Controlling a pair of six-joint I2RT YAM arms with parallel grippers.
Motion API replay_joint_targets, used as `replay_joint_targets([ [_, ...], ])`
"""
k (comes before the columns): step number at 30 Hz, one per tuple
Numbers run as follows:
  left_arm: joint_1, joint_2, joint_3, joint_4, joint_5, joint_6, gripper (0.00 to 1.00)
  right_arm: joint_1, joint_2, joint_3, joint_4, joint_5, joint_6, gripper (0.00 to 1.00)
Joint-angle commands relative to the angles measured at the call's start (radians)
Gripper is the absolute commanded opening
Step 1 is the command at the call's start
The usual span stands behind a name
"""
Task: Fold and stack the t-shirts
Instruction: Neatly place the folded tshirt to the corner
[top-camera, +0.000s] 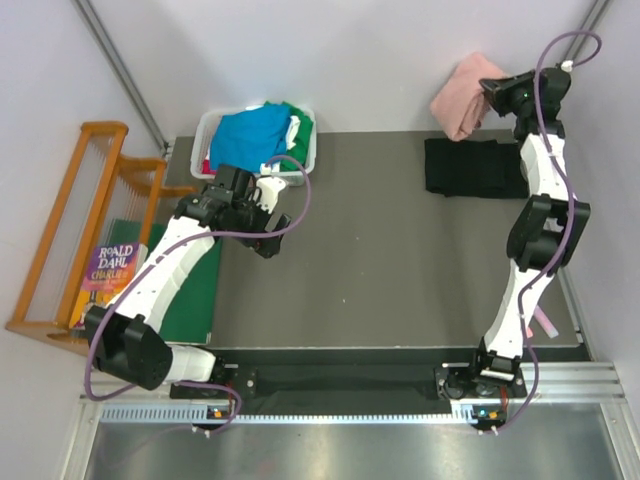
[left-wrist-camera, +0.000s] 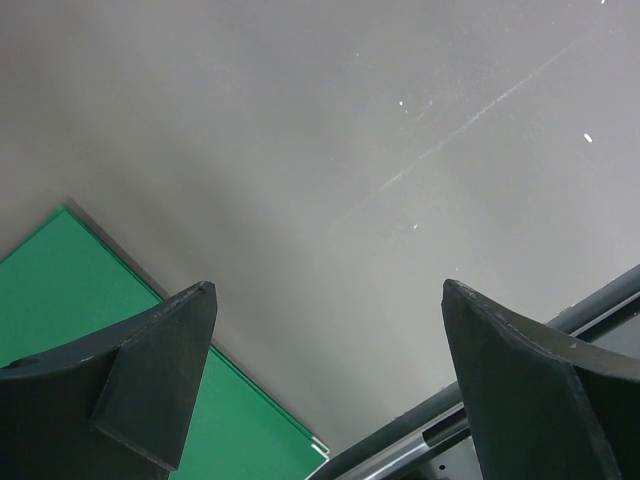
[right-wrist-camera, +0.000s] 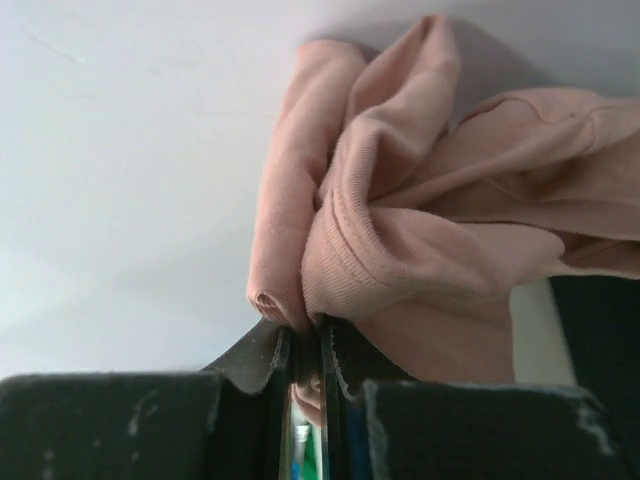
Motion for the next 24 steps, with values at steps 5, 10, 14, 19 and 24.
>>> replay_joint_targets([
  [5,0.005,-0.040,0.000,-0.004,0.029,0.009,0.99,0.023,-0.285,-0.456,0.038,0.152,-0.232,0.00],
  [10,0.005,-0.045,0.010,-0.007,0.058,-0.006,0.99,0.020,-0.354,-0.769,0.076,0.229,-0.240,0.00],
  [14,0.005,-0.065,-0.007,-0.010,0.056,-0.003,0.99,0.020,-0.389,-0.833,0.070,0.306,-0.255,0.00],
  [19,0.005,-0.079,-0.005,-0.018,0.044,0.000,0.99,0.019,-0.350,-0.637,-0.198,0.441,-0.284,0.24],
  [24,0.005,-0.076,-0.016,-0.013,0.055,-0.005,0.99,0.017,-0.354,-0.541,-0.349,0.552,-0.306,0.45],
])
